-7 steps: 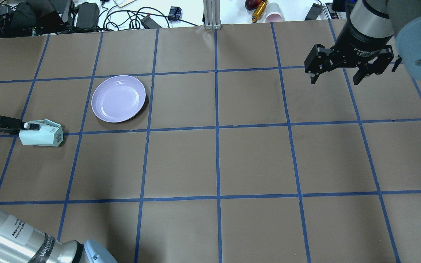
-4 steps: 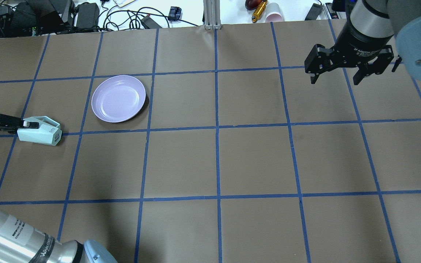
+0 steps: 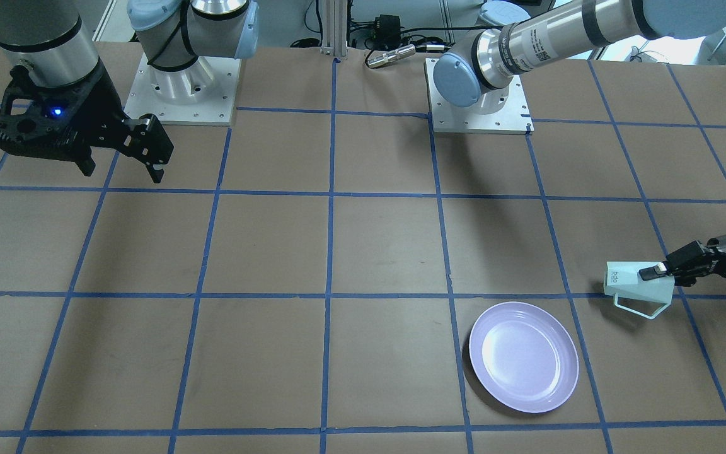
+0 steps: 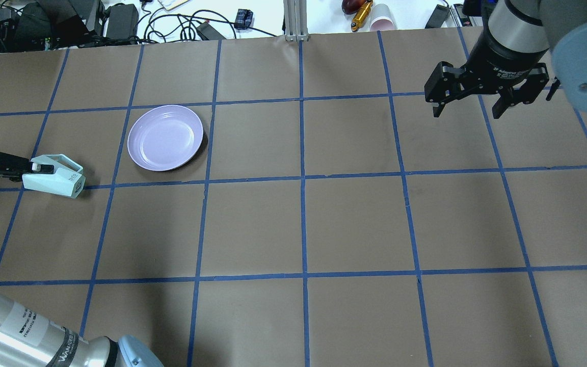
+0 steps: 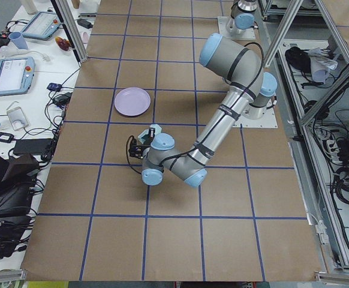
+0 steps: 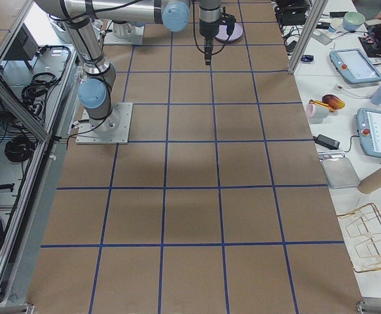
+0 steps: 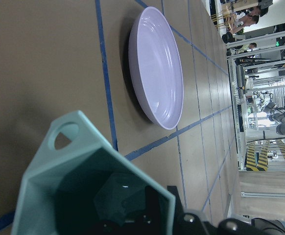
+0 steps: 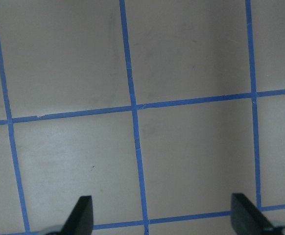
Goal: Flip cup and place on plate
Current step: 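Lift the mug with the left gripper, tilting it upright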
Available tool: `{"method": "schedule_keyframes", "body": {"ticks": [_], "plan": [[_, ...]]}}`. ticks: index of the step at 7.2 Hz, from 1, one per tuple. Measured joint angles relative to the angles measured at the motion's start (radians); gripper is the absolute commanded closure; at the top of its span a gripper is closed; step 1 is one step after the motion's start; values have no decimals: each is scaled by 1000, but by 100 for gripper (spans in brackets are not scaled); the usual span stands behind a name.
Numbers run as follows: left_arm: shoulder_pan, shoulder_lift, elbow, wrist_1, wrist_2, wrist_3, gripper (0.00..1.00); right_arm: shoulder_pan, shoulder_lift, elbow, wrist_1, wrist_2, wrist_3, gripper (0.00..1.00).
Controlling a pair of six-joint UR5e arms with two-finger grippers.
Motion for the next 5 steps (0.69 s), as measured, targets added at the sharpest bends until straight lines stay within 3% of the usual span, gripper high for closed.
{"method": "schedule_keyframes", "body": {"ticks": [5], "plan": [[-51, 64, -6, 13, 25, -14, 100, 0, 0, 0, 0, 0, 0, 0]]}}
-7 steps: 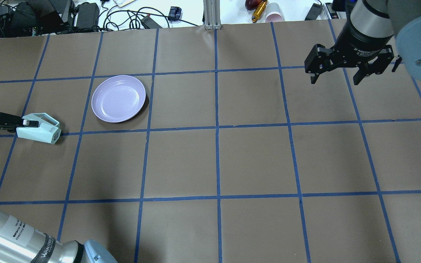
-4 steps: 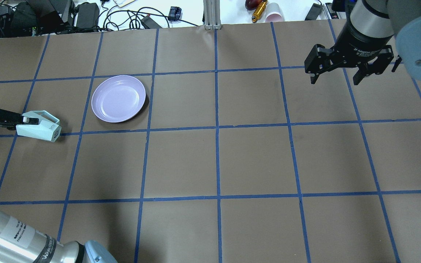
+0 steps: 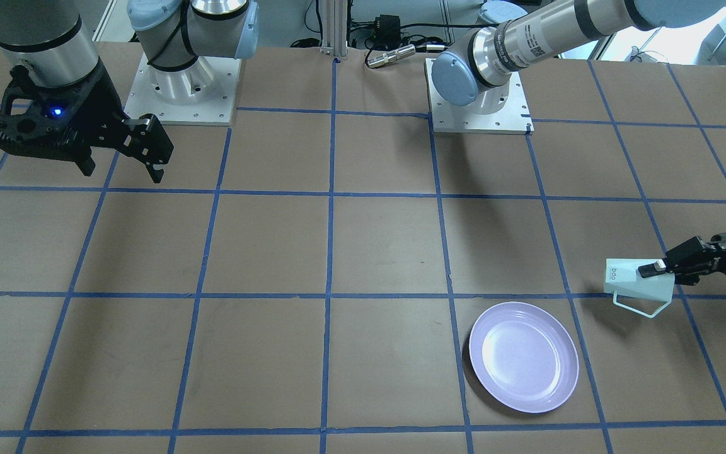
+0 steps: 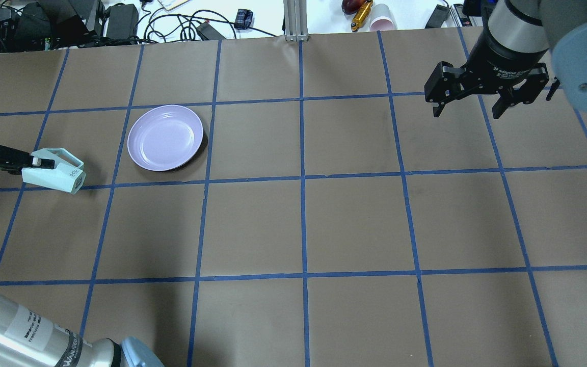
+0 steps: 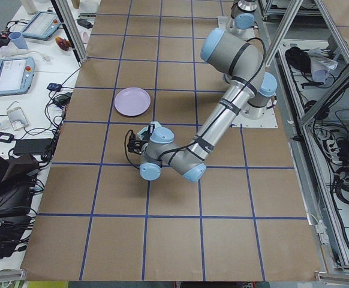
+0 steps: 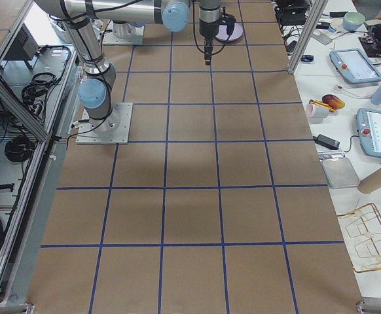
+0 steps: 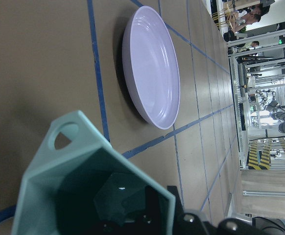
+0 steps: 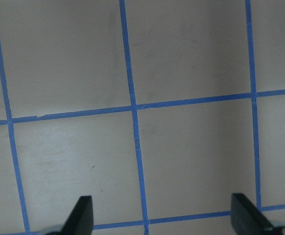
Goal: Flip cup and place on plate
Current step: 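Lift the mug with the left gripper, tilting it upright, then carry the upright mug with the left gripper over the lavender plate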
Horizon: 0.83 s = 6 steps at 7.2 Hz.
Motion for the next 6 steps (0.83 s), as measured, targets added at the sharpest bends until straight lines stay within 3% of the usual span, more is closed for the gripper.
{"method": "schedule_keyframes", "body": {"ticks": [6], "plan": [[-138, 166, -50, 151, 90, -224, 100, 0, 0, 0, 0, 0, 0, 0]]}}
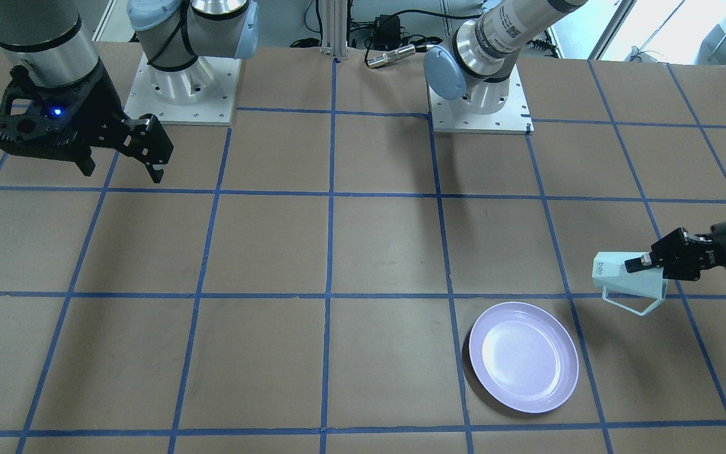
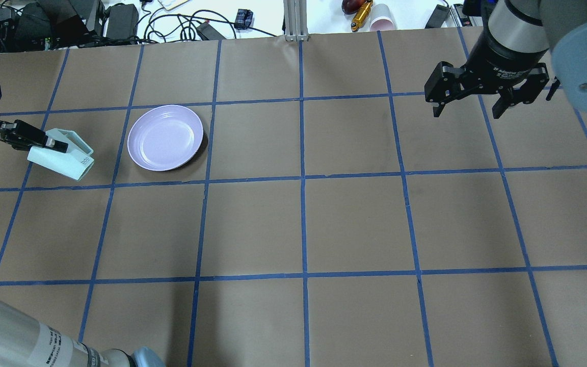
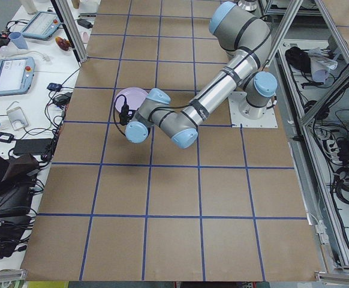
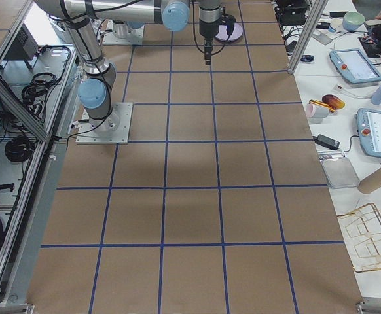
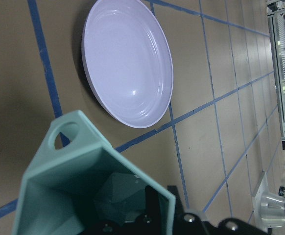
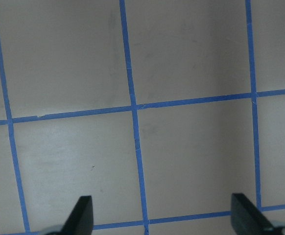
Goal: Flip cup and place on plate
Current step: 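Carry the upright mug with the left gripper over the lavender plate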
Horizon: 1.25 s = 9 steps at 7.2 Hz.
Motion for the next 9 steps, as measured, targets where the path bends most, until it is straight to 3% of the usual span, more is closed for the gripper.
{"method": "schedule_keyframes", "body": {"ticks": [9], "plan": [[-274, 130, -6, 287, 255, -409, 100, 0, 0, 0, 0, 0, 0, 0]]}}
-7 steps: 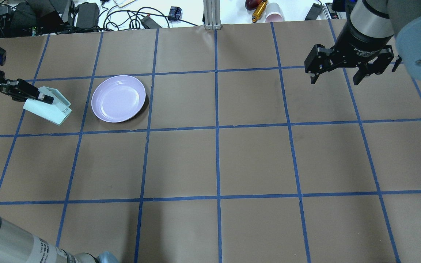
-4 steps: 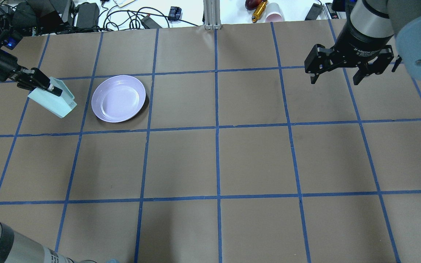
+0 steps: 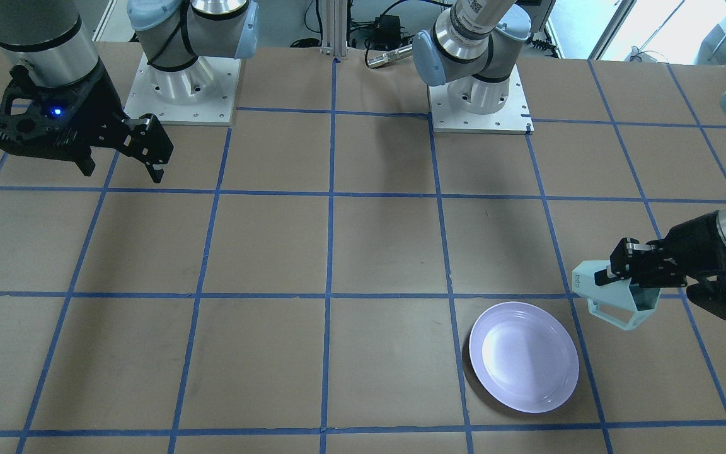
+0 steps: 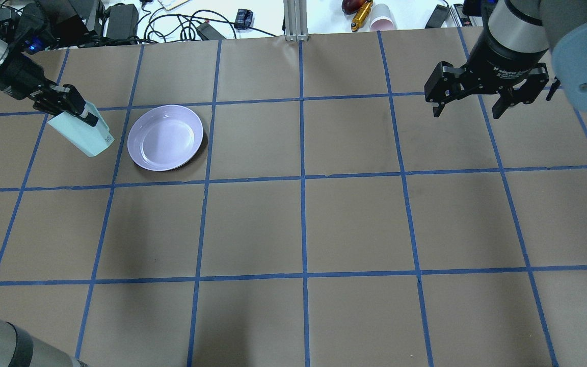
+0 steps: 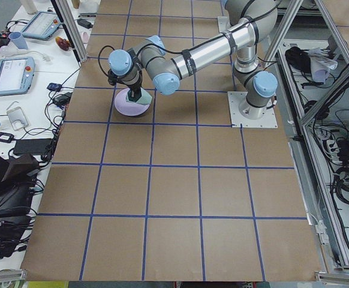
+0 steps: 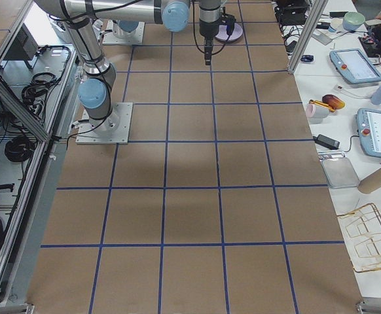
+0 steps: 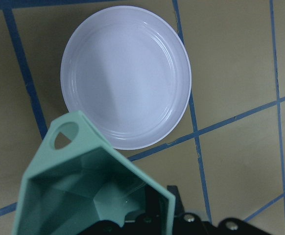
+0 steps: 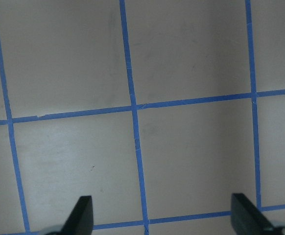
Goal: Flip cup and place on plate
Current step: 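Carry the upright mug with the left gripper over the lavender plate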
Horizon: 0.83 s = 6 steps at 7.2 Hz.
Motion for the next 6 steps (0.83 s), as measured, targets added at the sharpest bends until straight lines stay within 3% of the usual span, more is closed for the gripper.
{"method": "schedule_keyframes", "body": {"ticks": [3, 6], "plan": [[-127, 6, -2, 117, 166, -83, 100, 0, 0, 0, 0, 0, 0, 0], [-214, 6, -65, 305, 214, -142, 100, 0, 1, 0, 0, 0, 0, 0]]}}
